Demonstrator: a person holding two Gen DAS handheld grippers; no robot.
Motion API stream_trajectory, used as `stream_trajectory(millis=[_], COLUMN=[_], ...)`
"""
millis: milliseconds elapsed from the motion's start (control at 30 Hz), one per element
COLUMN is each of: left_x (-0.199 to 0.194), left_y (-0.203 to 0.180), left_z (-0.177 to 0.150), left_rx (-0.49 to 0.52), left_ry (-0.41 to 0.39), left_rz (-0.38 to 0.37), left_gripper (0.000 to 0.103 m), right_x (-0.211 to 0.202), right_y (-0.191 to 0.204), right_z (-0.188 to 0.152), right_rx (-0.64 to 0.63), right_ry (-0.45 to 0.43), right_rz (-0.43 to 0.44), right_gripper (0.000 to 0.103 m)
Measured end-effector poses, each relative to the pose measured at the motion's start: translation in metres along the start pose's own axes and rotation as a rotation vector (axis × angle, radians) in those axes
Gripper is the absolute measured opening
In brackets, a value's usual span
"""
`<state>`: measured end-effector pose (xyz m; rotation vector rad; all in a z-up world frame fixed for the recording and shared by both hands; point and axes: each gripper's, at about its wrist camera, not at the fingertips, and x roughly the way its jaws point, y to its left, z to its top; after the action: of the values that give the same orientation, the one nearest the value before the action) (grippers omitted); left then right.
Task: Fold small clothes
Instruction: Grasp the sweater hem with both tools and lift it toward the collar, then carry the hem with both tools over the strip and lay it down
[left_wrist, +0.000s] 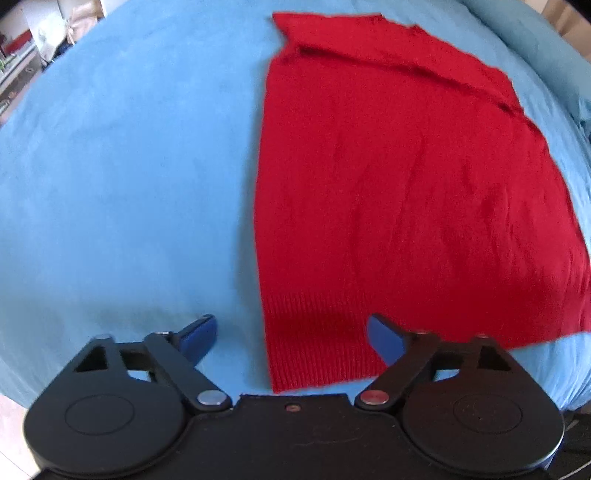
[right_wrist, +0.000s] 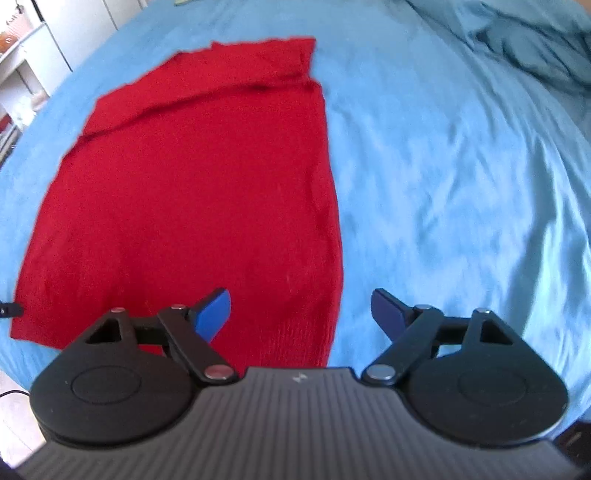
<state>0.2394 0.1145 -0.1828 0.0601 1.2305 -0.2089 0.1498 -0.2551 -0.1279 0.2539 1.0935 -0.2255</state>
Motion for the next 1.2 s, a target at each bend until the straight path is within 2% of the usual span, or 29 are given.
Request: stream_trajectory(millis=[133, 267, 367, 467, 633, 700, 733, 767, 800, 867, 1000, 1200], left_x=[0.000, -0.003, -0.001, 0.001, 0.005, 0.006, 0.006, 0.006, 0.005, 0.001, -0.021, -0.079], left_y=[-0.002, -0.011, -0.020, -0.019, -0.017, -0.016, -0.016, -0.015, -0.015, -0.015, -0.026, -0.033], left_z=[-0.010, -0.015, -0.014, -0.013, -0.011, -0.009, -0.008, -0.007, -0.005, -0.001, 0.010, 0.053], left_rx=[0.012, 0.074, 0.107, 0.097, 0.091, 0.088, 0.083, 0.079, 0.077, 0.068, 0.096, 0.031], left_ry=[-0.038, -0.055, -0.050, -0.043, -0.029, -0.016, -0.008, -0.003, 0.005, 0.011, -0.025, -0.127], left_rz=[-0.007, -0.010, -0.003, -0.009, -0.016, -0.020, -0.020, -0.018, -0.018, -0.005, 0.007, -0.051], left_gripper=[0.077, 0.058, 0.051, 0.050, 0.046, 0.036, 0.030, 0.015, 0.008, 0.006, 0.005, 0.005], right_x=[0.015, 0.022, 0.022, 0.023, 0.027, 0.029, 0.029, 0.029, 0.029, 0.026, 0.006, -0.045], right_y=[-0.002, -0.002, -0.001, -0.001, -0.004, -0.005, -0.005, -0.005, -0.006, -0.009, -0.014, -0.019], right_z=[-0.016, -0.030, -0.033, -0.033, -0.032, -0.030, -0.029, -0.027, -0.025, -0.021, -0.004, 0.051], right_rx=[0.021, 0.031, 0.039, 0.051, 0.078, 0.085, 0.088, 0.094, 0.102, 0.124, 0.145, 0.173], right_ry=[0.057, 0.102, 0.108, 0.123, 0.128, 0.134, 0.136, 0.138, 0.140, 0.145, 0.117, 0.034], right_rz=[-0.023, -0.031, -0.027, -0.009, -0.001, 0.015, 0.022, 0.029, 0.033, 0.047, 0.095, 0.209], right_gripper=[0.083, 0.073, 0.067, 0.056, 0.050, 0.039, 0.030, 0.023, 0.022, 0.021, 0.021, 0.021])
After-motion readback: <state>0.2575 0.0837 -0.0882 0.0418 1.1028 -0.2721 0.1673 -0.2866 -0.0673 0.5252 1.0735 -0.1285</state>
